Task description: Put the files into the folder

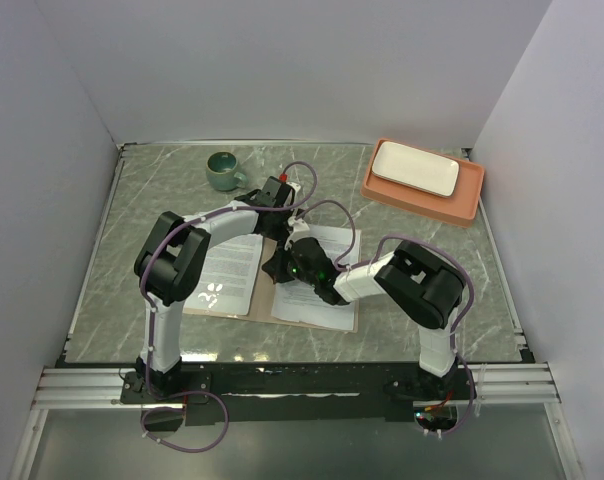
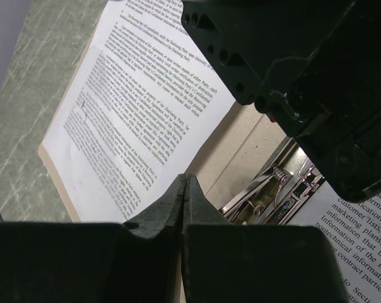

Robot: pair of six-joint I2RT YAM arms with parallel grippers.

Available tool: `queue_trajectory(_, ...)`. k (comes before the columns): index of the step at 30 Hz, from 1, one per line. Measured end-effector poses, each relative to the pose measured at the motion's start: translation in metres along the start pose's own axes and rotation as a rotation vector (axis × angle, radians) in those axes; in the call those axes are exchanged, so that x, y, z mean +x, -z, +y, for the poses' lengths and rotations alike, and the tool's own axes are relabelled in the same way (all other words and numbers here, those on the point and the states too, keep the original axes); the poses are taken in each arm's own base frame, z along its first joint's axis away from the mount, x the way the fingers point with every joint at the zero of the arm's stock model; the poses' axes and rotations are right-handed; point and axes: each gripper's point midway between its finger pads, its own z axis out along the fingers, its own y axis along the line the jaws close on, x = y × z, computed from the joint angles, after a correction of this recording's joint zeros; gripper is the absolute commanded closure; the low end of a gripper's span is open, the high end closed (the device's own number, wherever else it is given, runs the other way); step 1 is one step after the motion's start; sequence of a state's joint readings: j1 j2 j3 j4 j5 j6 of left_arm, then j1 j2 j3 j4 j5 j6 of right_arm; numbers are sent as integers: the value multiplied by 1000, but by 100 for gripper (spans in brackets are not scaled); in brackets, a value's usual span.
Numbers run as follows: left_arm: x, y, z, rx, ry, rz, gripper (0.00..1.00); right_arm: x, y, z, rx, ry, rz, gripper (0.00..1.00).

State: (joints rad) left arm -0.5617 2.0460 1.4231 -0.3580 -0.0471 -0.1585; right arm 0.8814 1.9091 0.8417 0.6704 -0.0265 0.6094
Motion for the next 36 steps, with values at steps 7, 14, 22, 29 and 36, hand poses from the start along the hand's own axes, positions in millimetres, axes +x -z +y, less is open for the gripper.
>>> queue_trajectory(7,0,0,0,1,1,0,17,3,-1,-2,3,-6,3,100)
queue_trajectory(14,0,0,1,1,1,1,17,8,2,-5,1,-22,-2,100)
queue_trajectory(22,0,0,1,1,1,1,18,12,3,-5,0,-27,4,100)
queue_trajectory(29,0,0,1,0,2,1,18,17,2,-7,10,-57,13,100)
queue_trajectory(36,1,0,1,1,-1,0,18,23,2,-8,14,-104,26,100)
